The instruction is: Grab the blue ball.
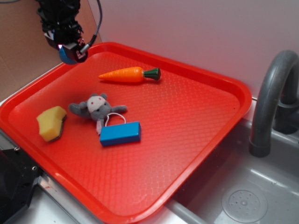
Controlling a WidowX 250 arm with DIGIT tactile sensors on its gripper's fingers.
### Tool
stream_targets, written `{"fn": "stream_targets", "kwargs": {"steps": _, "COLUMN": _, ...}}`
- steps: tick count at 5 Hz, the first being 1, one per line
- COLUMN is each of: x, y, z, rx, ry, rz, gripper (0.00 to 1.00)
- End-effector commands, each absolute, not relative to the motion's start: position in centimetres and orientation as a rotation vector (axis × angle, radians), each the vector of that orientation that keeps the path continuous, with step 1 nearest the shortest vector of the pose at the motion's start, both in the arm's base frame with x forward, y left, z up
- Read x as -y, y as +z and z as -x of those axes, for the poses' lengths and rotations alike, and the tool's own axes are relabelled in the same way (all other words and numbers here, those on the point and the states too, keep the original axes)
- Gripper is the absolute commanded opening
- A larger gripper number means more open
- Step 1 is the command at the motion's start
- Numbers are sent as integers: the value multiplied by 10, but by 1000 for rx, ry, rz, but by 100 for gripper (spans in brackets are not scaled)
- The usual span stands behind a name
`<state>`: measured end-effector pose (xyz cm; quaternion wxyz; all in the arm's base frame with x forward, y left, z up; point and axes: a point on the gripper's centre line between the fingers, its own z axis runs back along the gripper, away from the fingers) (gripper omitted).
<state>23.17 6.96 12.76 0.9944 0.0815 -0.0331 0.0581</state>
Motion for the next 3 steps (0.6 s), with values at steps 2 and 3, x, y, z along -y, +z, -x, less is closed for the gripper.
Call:
{"fn": "stream_targets", "kwargs": {"steps": 2, "x": -37, "y": 236, "z": -217, "rx": 208, "ry": 12, "rz": -43, "gripper": 0}}
{"fn": "stream_targets", "kwargs": {"steps": 3, "x": -43, "y": 241, "z": -213, "rx": 152, "ry": -23, "rz": -22, "gripper": 0}}
